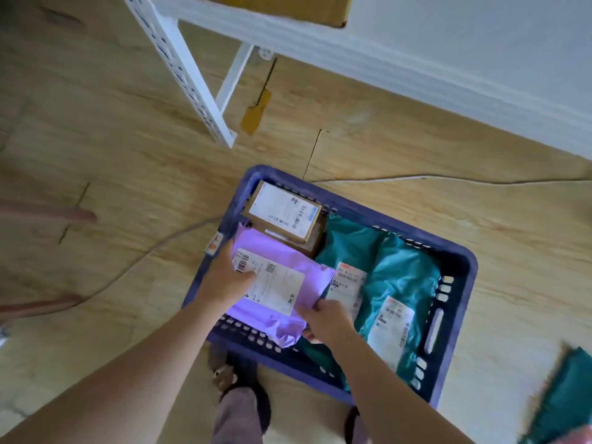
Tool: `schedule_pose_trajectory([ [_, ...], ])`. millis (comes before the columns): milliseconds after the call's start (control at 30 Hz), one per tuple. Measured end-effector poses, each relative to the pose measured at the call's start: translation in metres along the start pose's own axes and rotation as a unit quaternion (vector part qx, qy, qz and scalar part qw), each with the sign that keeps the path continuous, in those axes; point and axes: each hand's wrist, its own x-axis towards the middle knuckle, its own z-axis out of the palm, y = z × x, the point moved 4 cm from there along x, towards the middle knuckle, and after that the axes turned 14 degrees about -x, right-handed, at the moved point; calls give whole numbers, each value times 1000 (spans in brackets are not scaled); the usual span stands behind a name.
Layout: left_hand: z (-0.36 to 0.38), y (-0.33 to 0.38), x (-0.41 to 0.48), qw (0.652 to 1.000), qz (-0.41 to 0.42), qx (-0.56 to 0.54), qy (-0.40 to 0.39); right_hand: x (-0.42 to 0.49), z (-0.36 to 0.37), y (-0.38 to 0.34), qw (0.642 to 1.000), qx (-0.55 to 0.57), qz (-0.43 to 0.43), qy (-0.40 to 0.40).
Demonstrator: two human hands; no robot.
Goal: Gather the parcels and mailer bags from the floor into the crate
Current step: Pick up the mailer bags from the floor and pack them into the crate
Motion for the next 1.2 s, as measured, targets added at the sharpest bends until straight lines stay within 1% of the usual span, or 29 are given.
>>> schedule_pose_trajectory([
  [100,-3,-27,32,998,-47,22,-19,32,19,-8,1000,-12,10,26],
  [233,6,-53,57,997,-64,35,-30,45,25,-19,995,-78,2,66],
  [300,14,-65,72,996,-46,71,-27,55,28,-21,990,-108,10,91],
  [433,26,-77,80,980,1,196,-43,69,42,-20,988,-133,32,75],
  [500,29,-85,79,958,14,283,-53,76,43,-21,985,-140,39,92],
  [567,33,-92,72,908,70,406,-77,81,46,-25,988,-114,37,97],
  [600,35,-97,70,884,96,449,-93,83,50,-28,991,-99,29,89],
  [633,35,-103,69,871,96,468,-114,84,53,-32,992,-93,18,78],
  [733,35,-116,72,873,38,458,-164,86,62,-34,994,-97,-8,42],
  [800,33,-114,71,872,38,457,-174,85,61,-29,996,-82,-2,27],
  [900,27,-92,63,867,66,465,-164,69,42,-23,997,-63,-15,34],
  [967,24,-67,54,864,93,470,-154,46,18,-22,995,-61,-42,63],
  [1100,24,11,18,875,159,435,-139,-19,-47,-20,984,-70,-70,146],
  [1200,27,82,-27,877,208,409,-140,-78,-97,-23,977,-71,-97,175],
])
